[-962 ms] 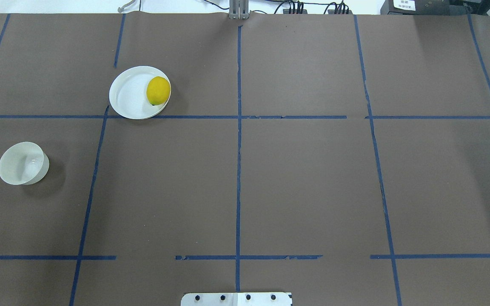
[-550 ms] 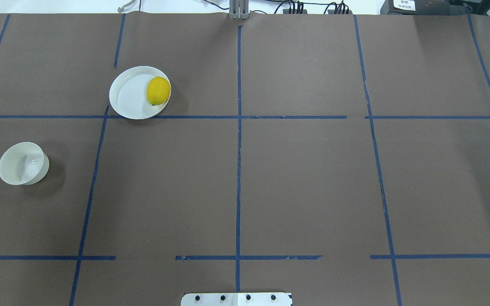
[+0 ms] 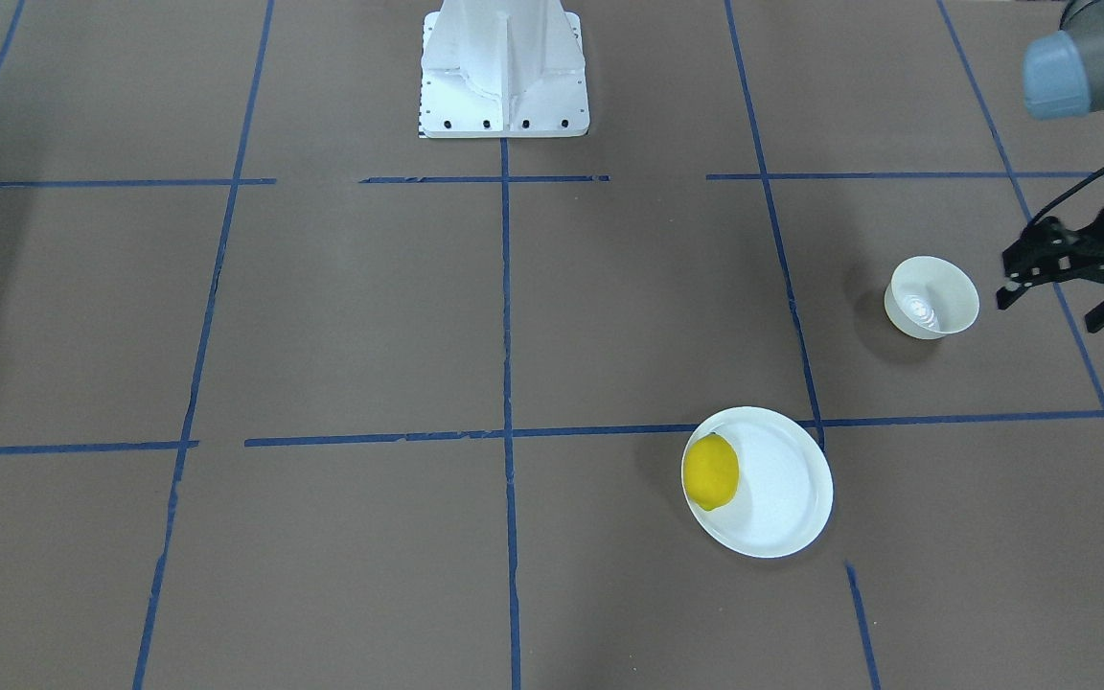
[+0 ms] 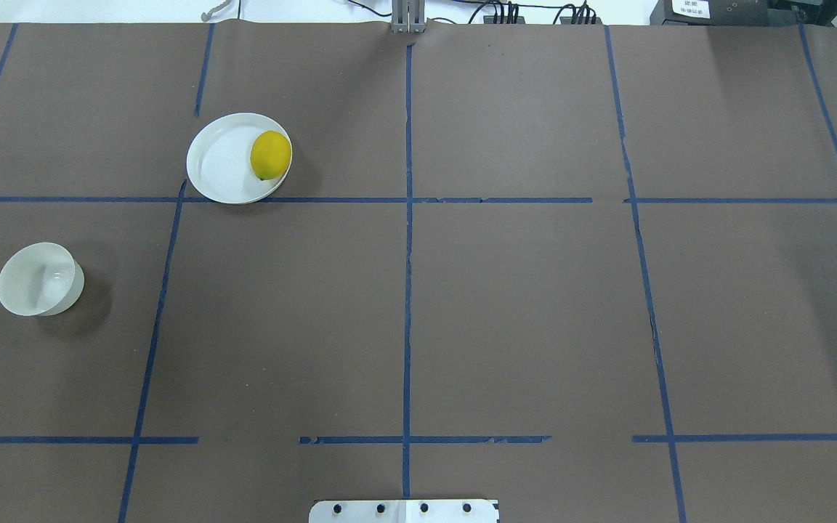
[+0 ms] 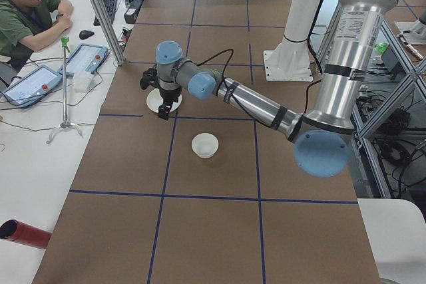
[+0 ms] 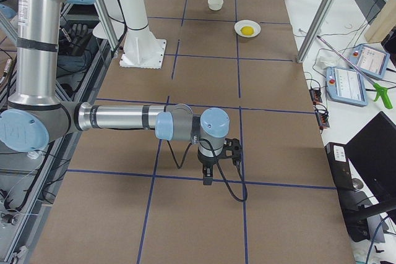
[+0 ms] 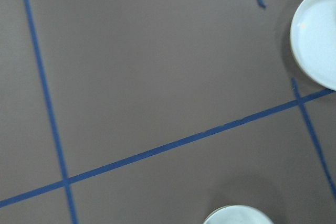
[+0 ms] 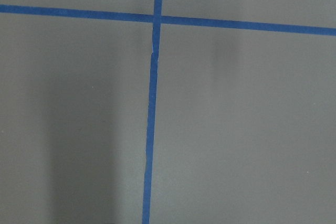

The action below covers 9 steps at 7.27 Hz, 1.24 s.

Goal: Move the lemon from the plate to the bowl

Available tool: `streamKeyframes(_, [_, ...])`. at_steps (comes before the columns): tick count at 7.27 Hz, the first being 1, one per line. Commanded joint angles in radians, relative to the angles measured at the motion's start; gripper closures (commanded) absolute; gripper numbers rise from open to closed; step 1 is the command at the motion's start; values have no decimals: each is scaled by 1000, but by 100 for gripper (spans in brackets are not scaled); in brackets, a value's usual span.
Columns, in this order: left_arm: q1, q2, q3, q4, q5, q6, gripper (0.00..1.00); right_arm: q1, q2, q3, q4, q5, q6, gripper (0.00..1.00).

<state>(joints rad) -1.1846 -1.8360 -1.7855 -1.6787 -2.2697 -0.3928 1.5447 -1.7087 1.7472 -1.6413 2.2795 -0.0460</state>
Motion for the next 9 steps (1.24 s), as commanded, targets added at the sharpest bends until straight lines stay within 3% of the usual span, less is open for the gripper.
streamKeyframes(1, [152,-260,188,8,75,-284,0,0,0,0,0,0,0,0])
streamKeyframes(3, [216,-418,366,-2,88,-404,0,0,0,0,0,0,0,0])
streamKeyframes(4, [243,-442,412,-34,145,-458,0,0,0,0,0,0,0,0])
streamKeyframes(5, [264,-448,472,-129,154,-518,0,0,0,0,0,0,0,0])
streamKeyframes(7, [299,-523,607,-191,192,-569,0,0,0,0,0,0,0,0])
streamKeyframes(9, [322,-525,670,-292,199,-592,0,0,0,0,0,0,0,0])
